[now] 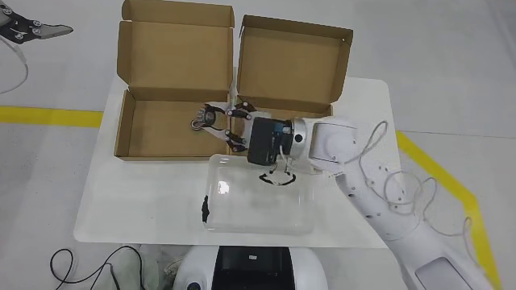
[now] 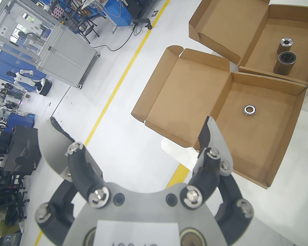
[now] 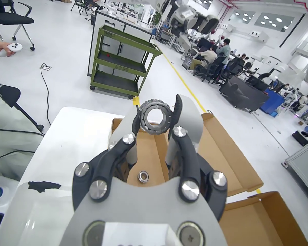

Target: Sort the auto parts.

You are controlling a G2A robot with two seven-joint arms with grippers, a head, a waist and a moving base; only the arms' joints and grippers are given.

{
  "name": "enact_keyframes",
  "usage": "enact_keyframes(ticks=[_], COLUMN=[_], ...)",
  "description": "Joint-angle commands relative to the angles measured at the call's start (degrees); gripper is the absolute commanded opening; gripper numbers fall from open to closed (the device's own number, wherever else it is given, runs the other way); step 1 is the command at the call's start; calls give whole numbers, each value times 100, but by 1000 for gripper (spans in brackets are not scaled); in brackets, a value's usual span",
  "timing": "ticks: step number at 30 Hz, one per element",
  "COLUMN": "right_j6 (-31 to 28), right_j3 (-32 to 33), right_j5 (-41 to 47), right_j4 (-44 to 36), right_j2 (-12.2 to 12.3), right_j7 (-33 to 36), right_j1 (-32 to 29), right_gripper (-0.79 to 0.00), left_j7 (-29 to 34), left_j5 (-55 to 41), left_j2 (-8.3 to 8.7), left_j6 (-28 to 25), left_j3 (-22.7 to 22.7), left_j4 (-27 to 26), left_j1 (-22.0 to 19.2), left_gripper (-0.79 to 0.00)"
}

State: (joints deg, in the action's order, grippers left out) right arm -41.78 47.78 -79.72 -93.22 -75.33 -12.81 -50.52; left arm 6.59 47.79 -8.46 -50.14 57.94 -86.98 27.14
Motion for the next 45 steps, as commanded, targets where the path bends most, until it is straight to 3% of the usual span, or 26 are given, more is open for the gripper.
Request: enact_keyframes(ticks=[1,14,24,33,45], right_j6=[38,300,399,364,387], right_j3=[-49,-483,-897,-1430,-2147], right_j5=[-16,-22,296,691,1076], right_j4=[145,1020,1882,2874,4237], right_j2=[-17,-213,-498,-905,-1640], right_j7=[-3,276,801,1151,1393], right_j1=[9,272,780,1320,1899], right_gripper=[-785,-785,-785,-785,-785], left_j7=[0,0,0,0,0], left_j5=[0,0,0,0,0], left_j2=[0,0,0,0,0], left_j6=[0,0,0,0,0], left_j3=[0,0,0,0,0], left_j4=[0,0,0,0,0], left_j1=[0,0,0,0,0], left_gripper=[0,0,0,0,0])
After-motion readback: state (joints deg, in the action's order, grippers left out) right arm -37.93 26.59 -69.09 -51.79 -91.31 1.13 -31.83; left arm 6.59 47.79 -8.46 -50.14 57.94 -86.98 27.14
